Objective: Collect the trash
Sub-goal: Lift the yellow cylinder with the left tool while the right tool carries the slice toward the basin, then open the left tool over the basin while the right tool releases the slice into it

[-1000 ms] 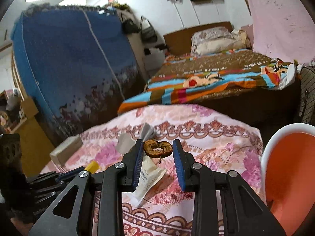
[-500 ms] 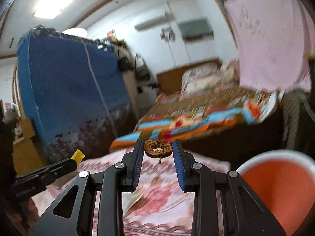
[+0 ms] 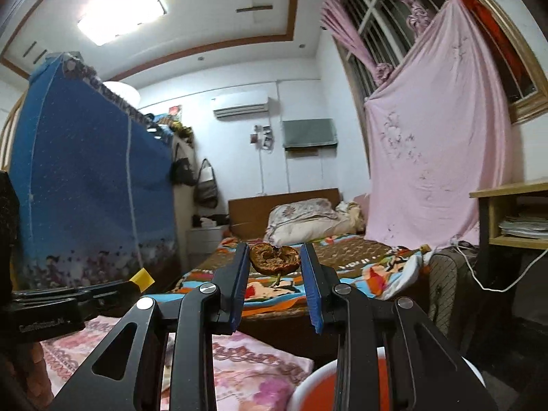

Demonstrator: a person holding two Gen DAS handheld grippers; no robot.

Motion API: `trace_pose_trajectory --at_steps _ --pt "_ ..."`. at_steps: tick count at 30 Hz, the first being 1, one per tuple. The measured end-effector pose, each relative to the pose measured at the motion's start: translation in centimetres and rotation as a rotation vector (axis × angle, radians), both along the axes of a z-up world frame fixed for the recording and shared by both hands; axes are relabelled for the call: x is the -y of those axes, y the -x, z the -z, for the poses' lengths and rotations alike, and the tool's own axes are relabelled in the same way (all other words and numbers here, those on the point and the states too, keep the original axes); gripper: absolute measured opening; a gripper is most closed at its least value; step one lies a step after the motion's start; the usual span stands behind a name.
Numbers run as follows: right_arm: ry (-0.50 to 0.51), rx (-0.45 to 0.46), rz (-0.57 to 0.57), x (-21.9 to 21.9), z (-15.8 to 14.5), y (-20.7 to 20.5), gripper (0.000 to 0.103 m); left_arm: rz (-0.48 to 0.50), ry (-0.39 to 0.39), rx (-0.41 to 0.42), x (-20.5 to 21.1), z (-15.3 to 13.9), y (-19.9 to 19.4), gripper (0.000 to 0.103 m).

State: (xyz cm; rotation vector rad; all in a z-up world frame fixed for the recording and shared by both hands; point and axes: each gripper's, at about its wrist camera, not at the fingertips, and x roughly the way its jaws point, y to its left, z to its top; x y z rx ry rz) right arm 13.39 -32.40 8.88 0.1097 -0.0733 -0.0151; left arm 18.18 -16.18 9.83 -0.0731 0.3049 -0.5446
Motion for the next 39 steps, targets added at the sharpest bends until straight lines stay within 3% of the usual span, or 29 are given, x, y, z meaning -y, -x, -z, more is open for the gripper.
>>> trace_pose_trajectory --at_steps 11,31,39 --pt "-0.062 -0.043 0.116 3.8 0.4 0.1 0.028 0.116 -0.013 -0.045 4.2 0.3 -0.5 0.001" --pt "-0.156 -0.222 0.208 7.0 2.3 -1.5 0.029 0.248 -0.071 -0.276 10.2 3.2 -2.9 0.001" --pt "-0.197 -0.265 0.216 7.7 2.8 -1.8 0.040 0.243 -0.058 -0.335 10.0 3.8 -3.5 0.016"
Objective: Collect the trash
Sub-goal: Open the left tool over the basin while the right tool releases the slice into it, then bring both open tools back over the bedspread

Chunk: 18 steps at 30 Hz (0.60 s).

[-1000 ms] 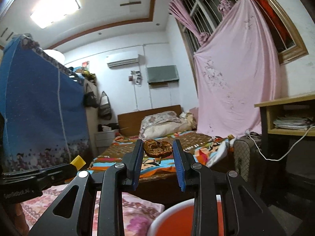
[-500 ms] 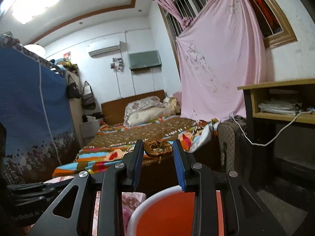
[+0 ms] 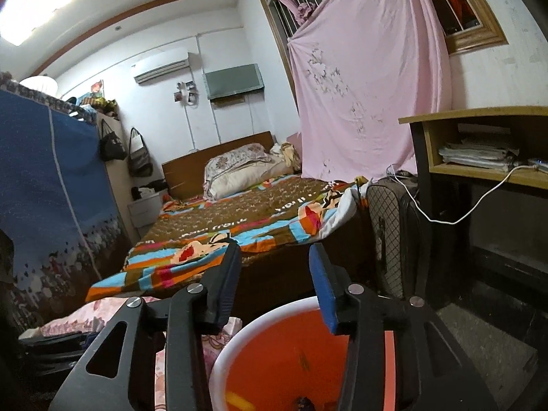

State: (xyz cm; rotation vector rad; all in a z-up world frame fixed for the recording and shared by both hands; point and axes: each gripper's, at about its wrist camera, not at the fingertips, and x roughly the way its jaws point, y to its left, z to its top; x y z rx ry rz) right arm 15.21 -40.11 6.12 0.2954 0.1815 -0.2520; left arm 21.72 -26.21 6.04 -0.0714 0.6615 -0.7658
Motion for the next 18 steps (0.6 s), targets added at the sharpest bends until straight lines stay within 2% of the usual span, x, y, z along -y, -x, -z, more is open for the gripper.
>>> trace_pose_trajectory --at_steps 10,15,18 --pt "0.003 0.006 -0.003 -0.3 -0.2 0.0 0.045 -0.082 0.007 0.023 -2.0 -0.2 -0.3 0.023" --pt "0.016 0.024 -0.018 -1.2 -0.4 0.0 0.047 -0.144 0.015 0.064 -4.0 -0.8 0.0 0.034" --pt "0.026 0.039 -0.029 -1.8 -0.6 -0.1 0.056 -0.193 0.020 0.091 -5.6 -1.1 0.2 0.040"
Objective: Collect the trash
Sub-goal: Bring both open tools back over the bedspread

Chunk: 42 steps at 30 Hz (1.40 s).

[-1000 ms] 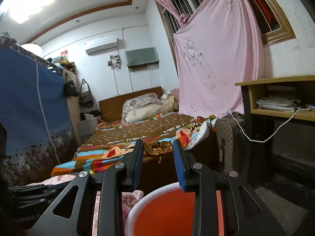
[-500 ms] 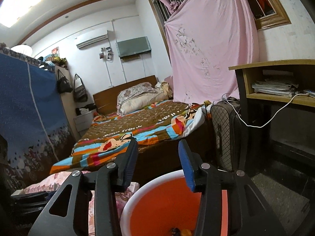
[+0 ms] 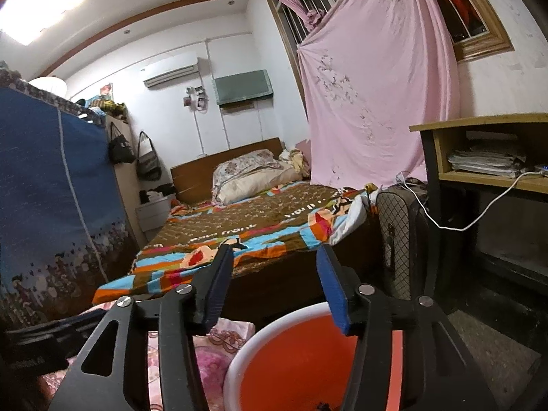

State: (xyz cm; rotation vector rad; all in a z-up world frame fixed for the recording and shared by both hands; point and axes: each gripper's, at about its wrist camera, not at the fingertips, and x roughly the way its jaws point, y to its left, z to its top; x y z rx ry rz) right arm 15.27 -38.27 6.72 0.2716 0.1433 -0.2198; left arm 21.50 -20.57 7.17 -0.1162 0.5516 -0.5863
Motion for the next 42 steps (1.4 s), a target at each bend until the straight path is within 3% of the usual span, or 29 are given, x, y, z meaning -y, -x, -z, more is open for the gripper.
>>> trace_pose_trajectory --at_steps 2,10,14,20,34,42 --pt "0.006 0.018 -0.011 -0.5 -0.1 0.1 0.073 -0.033 0.002 0.016 -1.2 -0.2 0.2 0.042" --pt "0.035 0.111 -0.060 -2.9 -0.8 0.8 0.085 -0.176 0.016 0.092 -6.2 -1.0 1.4 0.053" --pt "0.066 0.144 -0.088 -4.4 -1.1 0.9 0.102 -0.246 0.034 0.133 -8.7 -1.4 2.2 0.063" --pt "0.107 0.193 -0.140 -6.7 -1.3 1.0 0.103 -0.346 0.051 0.219 -12.1 -1.8 3.5 0.093" --pt "0.247 0.293 -0.307 -13.3 -1.2 2.3 0.103 -0.515 0.015 0.340 -18.5 -0.5 6.6 0.092" --pt "0.351 0.257 -0.426 -17.2 -0.3 1.9 0.103 -0.545 -0.035 0.344 -20.5 0.6 7.4 0.092"
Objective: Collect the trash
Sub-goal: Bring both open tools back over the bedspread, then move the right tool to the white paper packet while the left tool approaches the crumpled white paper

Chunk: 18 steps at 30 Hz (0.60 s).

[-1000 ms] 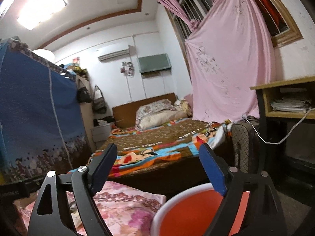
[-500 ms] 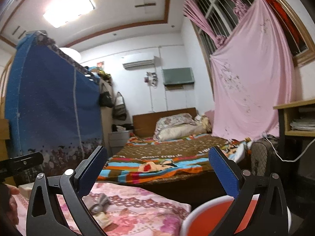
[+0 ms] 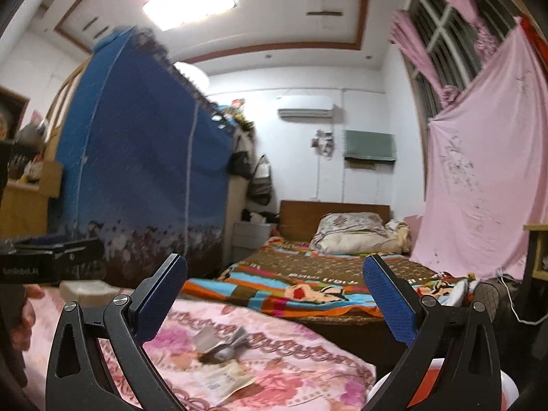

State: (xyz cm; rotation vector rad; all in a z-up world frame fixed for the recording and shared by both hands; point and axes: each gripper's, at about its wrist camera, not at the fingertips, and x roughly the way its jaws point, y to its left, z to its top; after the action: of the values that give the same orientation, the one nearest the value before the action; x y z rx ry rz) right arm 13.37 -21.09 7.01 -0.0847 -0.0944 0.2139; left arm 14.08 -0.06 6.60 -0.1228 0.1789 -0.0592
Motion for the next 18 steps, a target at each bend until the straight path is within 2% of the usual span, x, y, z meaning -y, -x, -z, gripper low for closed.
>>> trace_pose_trajectory --at_steps 5,11,15,18 --pt "0.084 -0.085 -0.044 -2.1 1.0 -1.1 0.103 0.001 -0.008 -0.043 -1.2 0.9 -0.1 0.092" --pt "0.189 -0.266 -0.073 -4.0 2.5 -3.6 0.103 0.016 0.015 -0.121 -2.3 1.7 -1.1 0.092" --pt "0.220 -0.393 -0.097 -4.6 3.6 -5.4 0.103 0.029 0.018 -0.197 -2.4 2.3 -2.3 0.092" --pt "0.227 -0.456 -0.106 -4.6 4.2 -6.2 0.103 0.036 0.021 -0.260 -2.5 2.9 -3.3 0.092"
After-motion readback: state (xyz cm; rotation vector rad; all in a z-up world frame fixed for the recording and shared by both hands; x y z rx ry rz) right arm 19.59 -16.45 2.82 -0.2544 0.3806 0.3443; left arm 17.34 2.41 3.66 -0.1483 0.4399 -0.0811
